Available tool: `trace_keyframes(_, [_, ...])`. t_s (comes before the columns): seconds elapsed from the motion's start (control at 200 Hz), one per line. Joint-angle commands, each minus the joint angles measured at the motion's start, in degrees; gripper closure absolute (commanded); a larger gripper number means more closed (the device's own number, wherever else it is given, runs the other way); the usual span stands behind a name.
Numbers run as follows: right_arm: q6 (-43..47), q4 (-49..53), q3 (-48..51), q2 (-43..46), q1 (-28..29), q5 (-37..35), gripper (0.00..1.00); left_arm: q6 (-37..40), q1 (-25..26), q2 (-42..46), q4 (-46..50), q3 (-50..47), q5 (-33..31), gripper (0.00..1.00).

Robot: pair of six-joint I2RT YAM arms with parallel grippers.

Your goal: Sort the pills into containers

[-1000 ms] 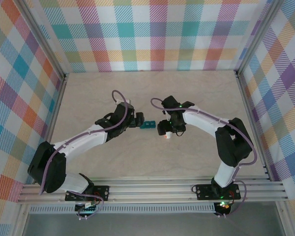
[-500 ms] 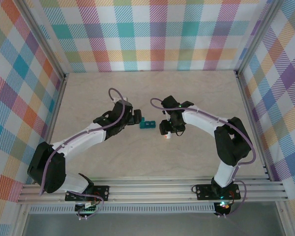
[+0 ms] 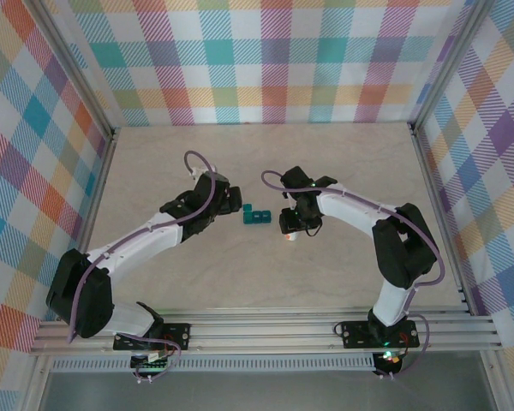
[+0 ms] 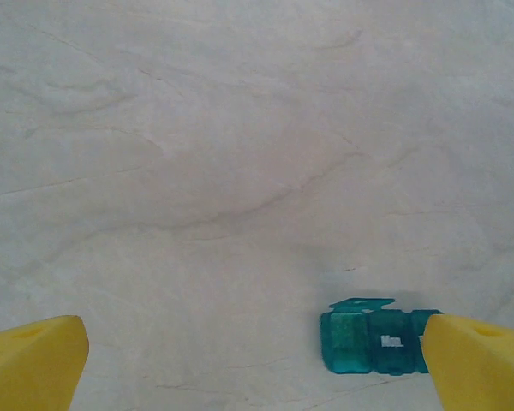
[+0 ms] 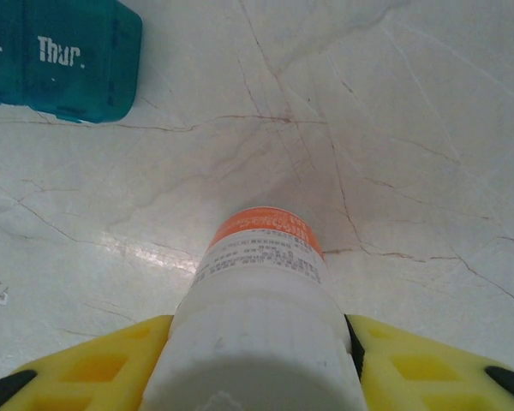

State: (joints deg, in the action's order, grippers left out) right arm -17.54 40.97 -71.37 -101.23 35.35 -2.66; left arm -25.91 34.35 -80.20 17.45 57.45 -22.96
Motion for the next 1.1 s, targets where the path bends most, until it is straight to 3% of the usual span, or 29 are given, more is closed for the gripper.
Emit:
trace_keyframes(0.0, [-0.56,-1.15,-0.7,-0.8,0.51,0.02,0.53,0.72,-0.42,-1.89,5.82,4.31,-2.51,0.0])
trace_keyframes(0.235, [-0.46,-0.83,-1.72,-0.14,0.55,1.65,0.59,7.23,-0.4,-1.79,-4.19,0.93,4.89,0.0])
trace_keyframes(0.67, [-0.78,3.95,-7.11,2.32,-0.45,2.23,0.59,13.21,-0.6,-1.43,-17.82,-5.1,15.79,0.0])
trace_keyframes(0.885, [-0.31,6.81,-10.58,3.28,-2.49,4.19,0.59,13.08,-0.89,-1.24,-27.16,-9.93,25.42,0.0])
trace_keyframes(1.095, [-0.97,7.06,-13.02,4.58,-6.83,11.09,0.59,14.94,-0.95,-2.17,-30.61,-10.46,34.98,0.0])
